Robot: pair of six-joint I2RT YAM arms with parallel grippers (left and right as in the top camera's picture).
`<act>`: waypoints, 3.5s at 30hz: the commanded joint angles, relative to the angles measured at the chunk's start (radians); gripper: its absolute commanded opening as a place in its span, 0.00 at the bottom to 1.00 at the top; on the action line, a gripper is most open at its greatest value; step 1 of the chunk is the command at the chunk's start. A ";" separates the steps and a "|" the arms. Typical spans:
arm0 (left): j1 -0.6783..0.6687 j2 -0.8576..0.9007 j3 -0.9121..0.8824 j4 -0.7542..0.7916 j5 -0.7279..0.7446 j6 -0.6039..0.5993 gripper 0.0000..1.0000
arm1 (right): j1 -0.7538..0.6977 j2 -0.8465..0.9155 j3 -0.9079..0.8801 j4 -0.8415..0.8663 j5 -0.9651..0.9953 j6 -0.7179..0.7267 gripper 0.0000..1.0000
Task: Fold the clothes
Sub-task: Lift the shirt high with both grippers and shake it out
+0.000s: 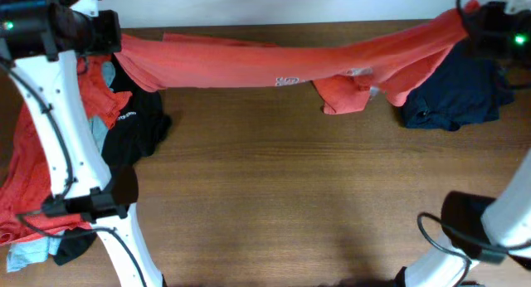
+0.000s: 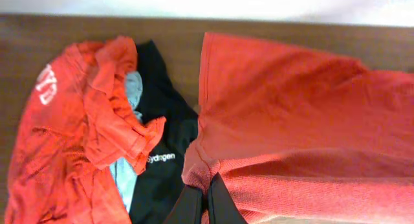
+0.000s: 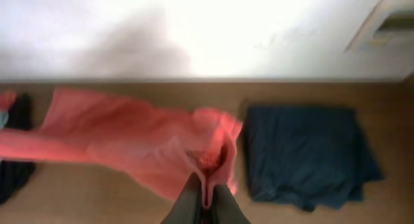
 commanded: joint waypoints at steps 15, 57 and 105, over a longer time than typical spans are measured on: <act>0.005 -0.072 -0.003 0.873 -0.056 -0.132 0.00 | 0.058 0.148 0.001 1.033 0.010 0.030 0.04; 0.002 -0.119 -0.067 1.501 -0.003 -0.147 0.00 | 0.092 0.137 0.001 1.616 0.074 0.055 0.04; -0.002 -0.147 -0.255 1.799 0.039 -0.307 0.00 | 0.092 0.158 0.000 1.732 0.124 0.082 0.04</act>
